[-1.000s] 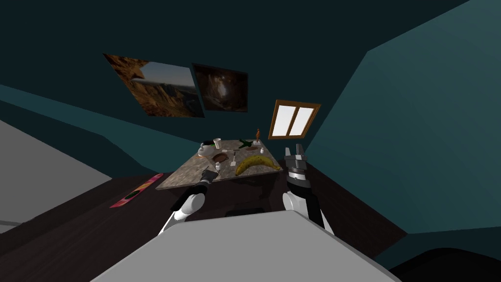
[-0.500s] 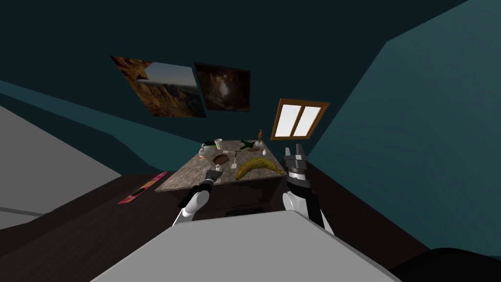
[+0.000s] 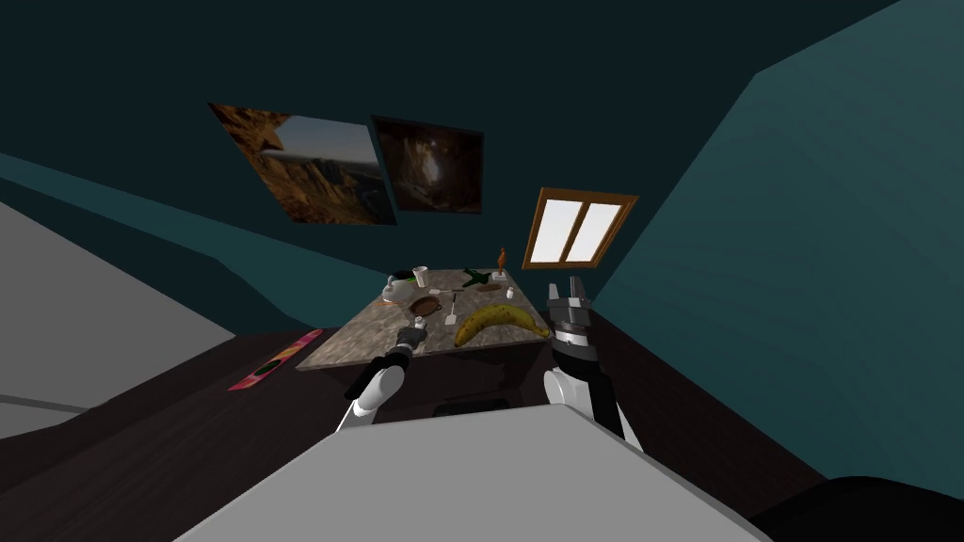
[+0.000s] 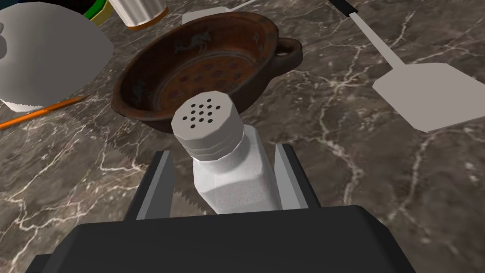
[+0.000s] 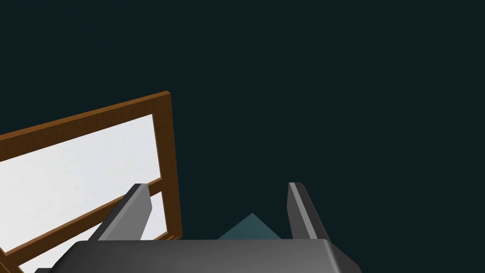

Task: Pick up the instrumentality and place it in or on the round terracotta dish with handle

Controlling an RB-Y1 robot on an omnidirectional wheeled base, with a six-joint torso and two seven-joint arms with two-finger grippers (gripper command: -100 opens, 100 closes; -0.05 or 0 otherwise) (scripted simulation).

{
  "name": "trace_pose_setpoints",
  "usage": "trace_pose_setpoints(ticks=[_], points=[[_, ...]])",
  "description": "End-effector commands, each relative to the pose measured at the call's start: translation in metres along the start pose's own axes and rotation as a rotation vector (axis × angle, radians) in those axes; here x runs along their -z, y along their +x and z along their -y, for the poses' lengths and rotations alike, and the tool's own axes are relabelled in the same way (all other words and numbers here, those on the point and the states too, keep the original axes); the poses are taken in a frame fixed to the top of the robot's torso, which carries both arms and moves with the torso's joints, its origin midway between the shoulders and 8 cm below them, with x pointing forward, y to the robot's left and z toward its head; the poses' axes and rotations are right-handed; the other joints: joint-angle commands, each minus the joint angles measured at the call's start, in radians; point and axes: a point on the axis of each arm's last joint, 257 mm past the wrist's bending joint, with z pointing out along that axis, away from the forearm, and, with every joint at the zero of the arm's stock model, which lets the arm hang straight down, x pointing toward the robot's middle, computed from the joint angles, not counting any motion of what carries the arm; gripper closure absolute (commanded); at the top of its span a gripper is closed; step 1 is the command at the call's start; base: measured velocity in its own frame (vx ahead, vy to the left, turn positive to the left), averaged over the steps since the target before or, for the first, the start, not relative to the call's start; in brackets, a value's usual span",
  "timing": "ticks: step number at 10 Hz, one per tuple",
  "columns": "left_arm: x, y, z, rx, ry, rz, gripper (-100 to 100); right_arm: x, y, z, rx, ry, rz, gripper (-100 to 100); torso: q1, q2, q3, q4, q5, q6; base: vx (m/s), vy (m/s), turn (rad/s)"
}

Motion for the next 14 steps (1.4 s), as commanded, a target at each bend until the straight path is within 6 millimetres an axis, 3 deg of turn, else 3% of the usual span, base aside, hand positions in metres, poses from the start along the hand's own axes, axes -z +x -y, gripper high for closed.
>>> trace_pose_setpoints(ticks=[1,4,5,6,7,8,13,14], points=[[0.0,0.0,0.0,0.0,0.0,0.0,100,0.0,0.0,0.0,0.0,0.0,0.0,0,0.0,0.0,0.0,0.0,0.0,0.0,0.0,0.0,0.0],[0.0,0.001,0.0,0.001,0.001,-0.002,100,0.0,0.0,0.0,0.0,0.0,0.0,0,0.0,-0.001,-0.001,-0.001,0.0,0.0,0.0,0.0,0.0],[0.0,0.001,0.0,0.0,0.001,-0.002,0,0.0,0.0,0.0,0.0,0.0,0.0,0,0.0,-0.001,-0.001,-0.001,0.0,0.0,0.0,0.0,0.0],[0.0,0.001,0.0,0.0,0.001,-0.002,100,0.0,0.0,0.0,0.0,0.0,0.0,0,0.0,-0.001,-0.001,-0.001,0.0,0.0,0.0,0.0,0.0],[0.0,0.001,0.0,0.0,0.001,-0.002,0,0.0,0.0,0.0,0.0,0.0,0.0,0,0.0,-0.001,-0.001,-0.001,0.0,0.0,0.0,0.0,0.0],[-0.001,0.001,0.011,-0.034,0.002,-0.003,100,0.0,0.0,0.0,0.0,0.0,0.0,0,0.0,-0.001,-0.001,-0.001,0.0,0.0,-0.027,-0.017,-0.06],[-0.01,0.012,0.056,-0.122,0.026,-0.021,100,0.0,0.0,0.0,0.0,0.0,0.0,0,-0.003,0.006,0.003,0.001,-0.003,0.001,-0.083,-0.028,-0.088],[-0.014,0.023,0.074,-0.132,0.045,-0.035,100,0.0,0.0,0.0,0.0,0.0,0.0,0,-0.004,0.007,0.004,0.001,-0.003,0.001,-0.153,-0.03,-0.207]])
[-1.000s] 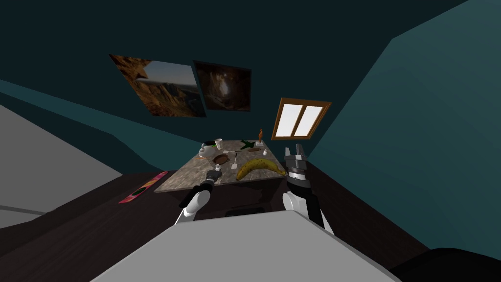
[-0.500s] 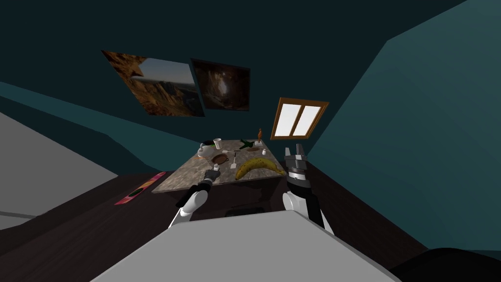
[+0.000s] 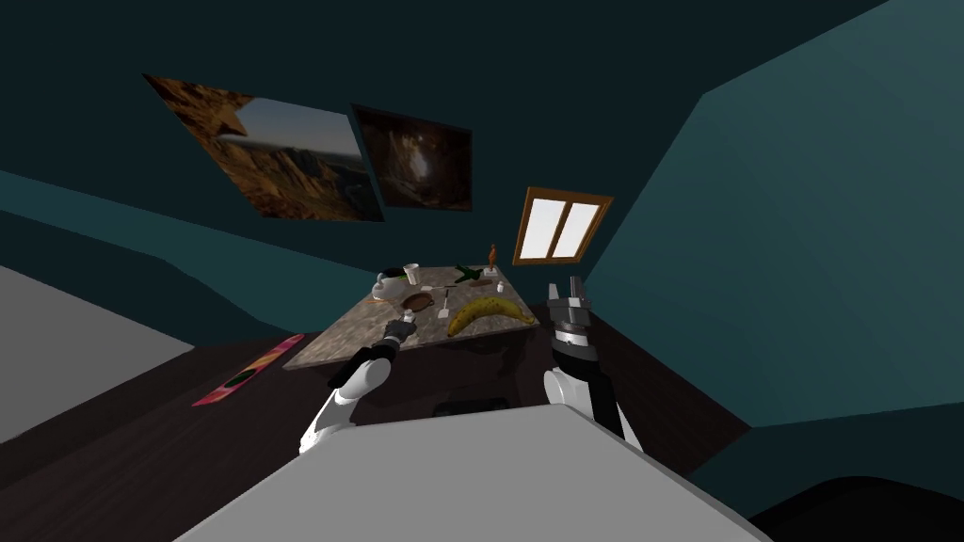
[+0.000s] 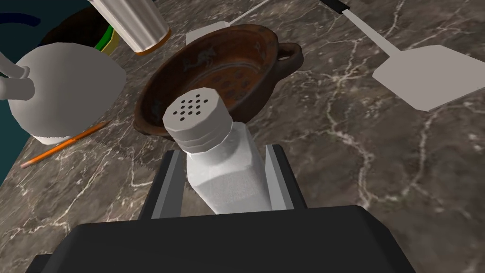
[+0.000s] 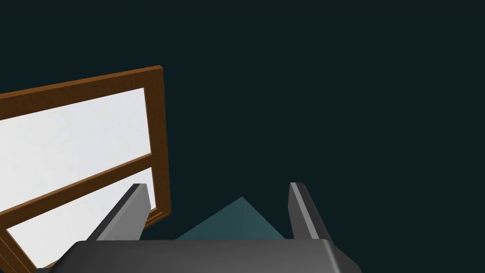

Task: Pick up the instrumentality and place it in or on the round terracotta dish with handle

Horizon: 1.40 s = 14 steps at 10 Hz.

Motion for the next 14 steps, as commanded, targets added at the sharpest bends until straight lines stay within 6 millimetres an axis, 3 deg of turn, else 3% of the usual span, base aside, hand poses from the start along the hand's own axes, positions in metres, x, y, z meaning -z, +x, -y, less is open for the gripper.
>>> trace_pose_setpoints(ticks=[1,2,6,14], points=[[-0.002,0.009,0.022,-0.008,0.02,-0.016,100,0.0,0.0,0.0,0.0,0.0,0.0,0,0.0,0.0,0.0,0.0,0.0,0.0,-0.169,-0.027,-0.183],[-0.007,0.019,0.04,-0.002,0.043,-0.032,100,0.0,0.0,0.0,0.0,0.0,0.0,0,0.0,0.002,0.001,0.0,0.0,-0.001,-0.196,-0.022,-0.214],[-0.015,0.041,0.075,0.026,0.097,-0.065,100,0.0,0.0,0.0,0.0,0.0,0.0,0,0.003,0.001,0.001,0.0,0.001,-0.002,-0.142,-0.008,-0.124],[-0.025,0.064,0.151,0.066,0.222,-0.079,100,0.0,0.0,0.0,0.0,0.0,0.0,0,0.007,-0.007,-0.004,-0.001,0.003,-0.002,-0.054,0.012,-0.131]])
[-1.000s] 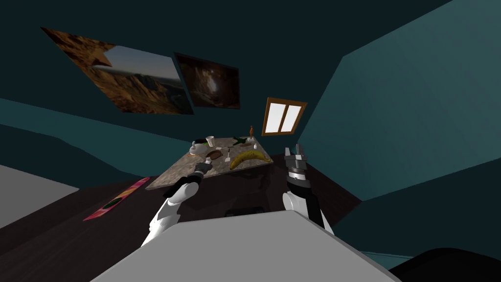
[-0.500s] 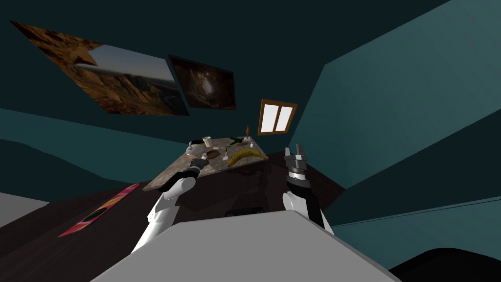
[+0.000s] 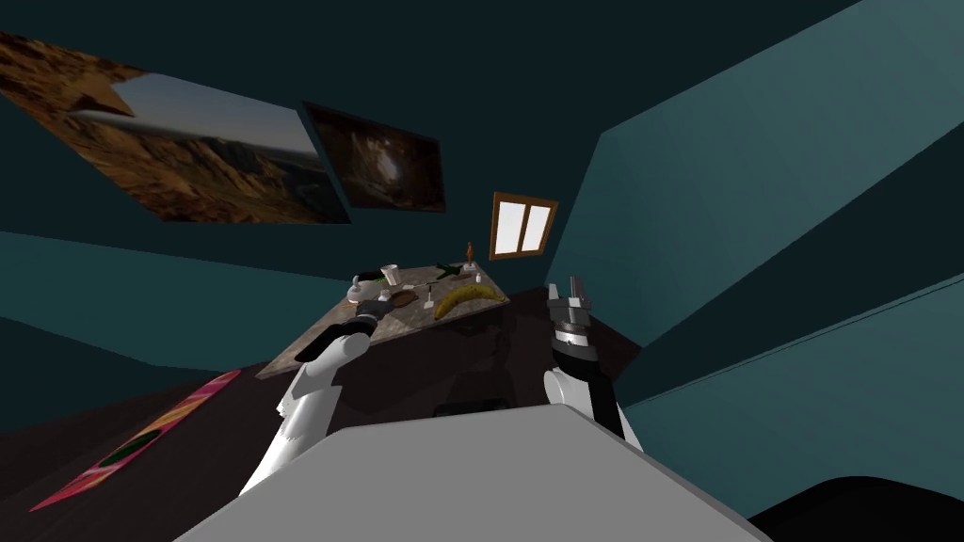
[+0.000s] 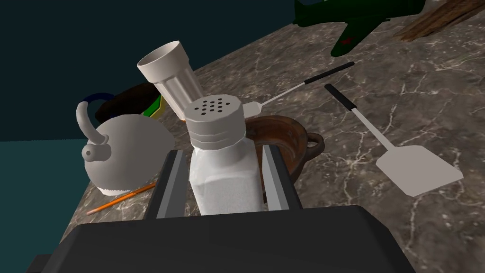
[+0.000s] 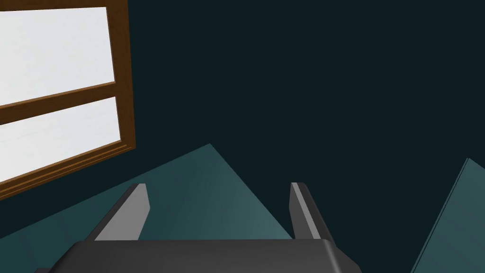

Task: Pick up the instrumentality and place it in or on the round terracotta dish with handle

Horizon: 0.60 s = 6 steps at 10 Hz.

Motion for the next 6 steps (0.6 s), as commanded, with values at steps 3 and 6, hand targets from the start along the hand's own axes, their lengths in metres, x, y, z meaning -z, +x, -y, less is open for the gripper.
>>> trace_pose_setpoints(ticks=[3,6], points=[[-0.008,0.001,0.033,-0.002,0.059,0.023,100,0.0,0.0,0.0,0.0,0.0,0.0,0,0.001,-0.002,-0.001,-0.001,0.001,0.0,0.023,0.04,-0.115],[-0.012,-0.005,0.057,-0.009,0.103,0.055,100,0.0,0.0,0.0,0.0,0.0,0.0,0,0.003,-0.005,-0.003,-0.001,0.001,0.0,0.059,0.054,-0.09]])
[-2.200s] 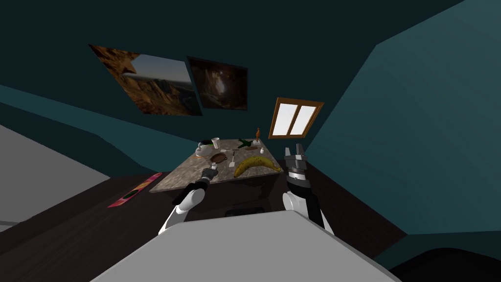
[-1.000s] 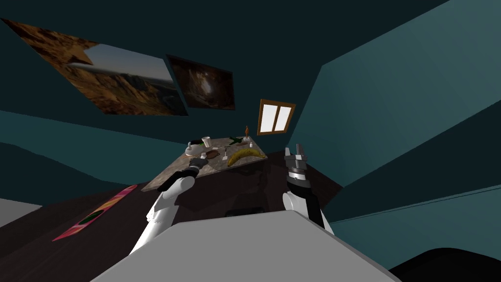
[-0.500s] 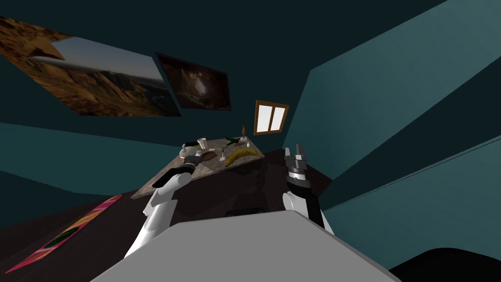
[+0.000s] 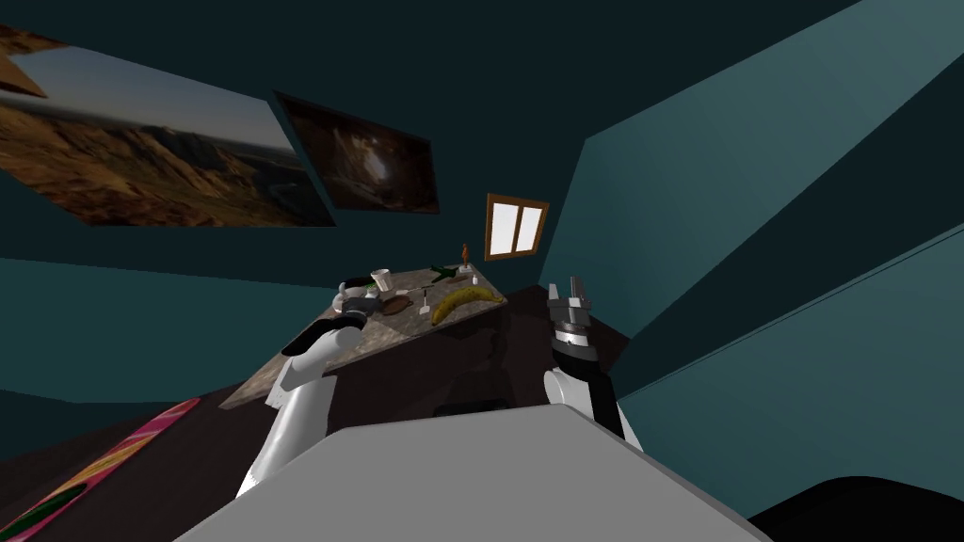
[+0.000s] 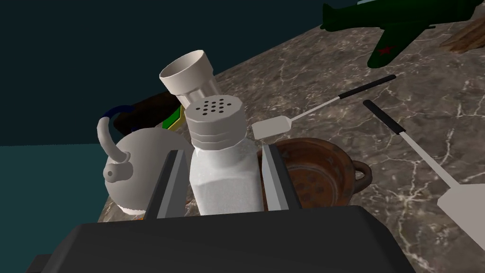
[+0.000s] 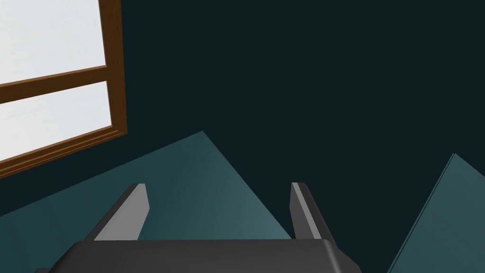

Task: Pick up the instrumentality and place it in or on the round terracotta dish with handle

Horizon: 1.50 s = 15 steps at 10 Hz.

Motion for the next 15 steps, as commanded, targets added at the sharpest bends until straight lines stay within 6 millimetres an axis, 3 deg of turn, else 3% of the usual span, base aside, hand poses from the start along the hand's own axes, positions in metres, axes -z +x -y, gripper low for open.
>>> trace_pose_setpoints(ticks=[1,7,9,13,14,15], points=[[-0.002,-0.005,0.011,-0.002,0.022,0.022,100,0.0,0.0,0.0,0.0,0.0,0.0,0,0.0,0.0,0.0,0.0,0.0,0.0,0.07,0.066,-0.084],[-0.004,-0.035,0.028,0.022,0.077,0.116,100,0.0,0.0,0.0,0.0,0.0,0.0,0,0.002,-0.002,-0.001,-0.001,0.001,0.001,0.087,0.071,-0.072],[-0.001,-0.055,0.014,0.068,0.076,0.168,100,0.0,0.0,0.0,0.0,0.0,0.0,0,0.002,-0.003,-0.002,-0.002,0.002,0.002,0.093,0.075,-0.098],[0.007,-0.075,-0.024,0.143,0.048,0.219,100,0.0,0.0,0.0,0.0,0.0,0.0,0,-0.003,0.001,0.0,-0.001,0.002,0.002,0.034,0.023,-0.029],[0.006,-0.072,-0.018,0.132,0.053,0.213,100,0.0,0.0,0.0,0.0,0.0,0.0,0,-0.004,0.002,0.001,0.0,0.002,0.002,0.005,0.0,-0.008],[0.007,-0.073,-0.019,0.136,0.05,0.215,-100,0.0,0.0,0.0,0.0,0.0,0.0,0,-0.004,0.004,0.002,0.0,0.001,0.001,0.0,0.0,0.0]])
